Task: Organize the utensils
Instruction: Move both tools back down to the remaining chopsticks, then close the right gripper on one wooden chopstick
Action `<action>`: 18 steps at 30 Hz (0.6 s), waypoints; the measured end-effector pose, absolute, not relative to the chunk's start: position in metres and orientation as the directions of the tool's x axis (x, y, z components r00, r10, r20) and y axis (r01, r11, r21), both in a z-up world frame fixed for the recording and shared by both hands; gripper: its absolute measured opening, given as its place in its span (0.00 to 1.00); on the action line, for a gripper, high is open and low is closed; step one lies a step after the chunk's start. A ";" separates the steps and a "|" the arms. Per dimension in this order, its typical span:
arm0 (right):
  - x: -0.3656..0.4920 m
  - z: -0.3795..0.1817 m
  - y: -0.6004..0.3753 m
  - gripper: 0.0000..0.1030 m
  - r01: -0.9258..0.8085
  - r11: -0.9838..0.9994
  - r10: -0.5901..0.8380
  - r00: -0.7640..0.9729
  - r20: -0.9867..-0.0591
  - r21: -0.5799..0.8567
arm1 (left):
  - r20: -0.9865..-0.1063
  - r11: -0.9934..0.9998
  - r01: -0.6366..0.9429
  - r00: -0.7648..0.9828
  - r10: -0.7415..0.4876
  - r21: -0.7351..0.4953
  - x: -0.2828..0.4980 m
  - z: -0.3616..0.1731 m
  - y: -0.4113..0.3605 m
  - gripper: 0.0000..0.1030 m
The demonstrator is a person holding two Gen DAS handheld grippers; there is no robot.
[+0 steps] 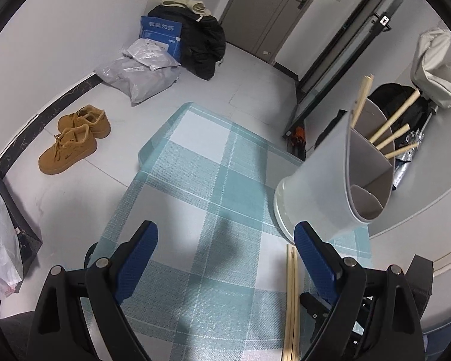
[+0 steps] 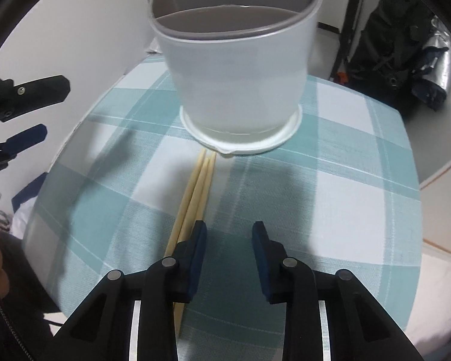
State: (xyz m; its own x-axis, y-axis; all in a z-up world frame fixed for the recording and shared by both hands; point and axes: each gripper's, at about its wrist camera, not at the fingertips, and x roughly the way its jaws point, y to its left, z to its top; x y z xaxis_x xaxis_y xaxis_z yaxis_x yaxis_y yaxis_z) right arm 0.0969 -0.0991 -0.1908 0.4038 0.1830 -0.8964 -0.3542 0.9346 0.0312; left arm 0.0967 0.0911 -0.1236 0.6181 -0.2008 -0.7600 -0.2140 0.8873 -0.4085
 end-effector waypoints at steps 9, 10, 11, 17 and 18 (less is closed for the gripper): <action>0.089 -0.187 -0.095 0.23 -0.377 0.925 0.208 0.391 -0.896 0.051 | -0.761 0.877 -0.234 0.618 -0.199 -0.419 0.095 -0.124 0.097 0.87; 0.087 -0.188 -0.093 0.23 -0.383 0.923 0.205 0.395 -0.895 0.042 | -0.760 0.877 -0.233 0.619 -0.199 -0.420 0.095 -0.124 0.097 0.87; 0.085 -0.188 -0.092 0.23 -0.388 0.921 0.203 0.397 -0.895 0.036 | -0.760 0.877 -0.233 0.618 -0.201 -0.421 0.095 -0.124 0.098 0.87; 0.080 -0.189 -0.077 0.23 -0.410 0.912 0.165 0.388 -0.907 -0.009 | -0.766 0.861 -0.262 0.611 -0.202 -0.436 0.095 -0.127 0.105 0.87; 0.079 -0.189 -0.074 0.22 -0.413 0.910 0.158 0.390 -0.907 -0.019 | -0.767 0.860 -0.265 0.609 -0.201 -0.436 0.095 -0.128 0.106 0.87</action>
State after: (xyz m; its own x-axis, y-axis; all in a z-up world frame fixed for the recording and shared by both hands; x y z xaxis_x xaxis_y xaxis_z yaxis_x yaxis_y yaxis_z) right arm 0.0793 -0.0745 -0.1891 0.3902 0.1582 -0.9070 -0.4132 0.9105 -0.0190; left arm 0.0949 0.1060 -0.1278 0.6091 -0.2011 -0.7672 -0.2651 0.8600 -0.4360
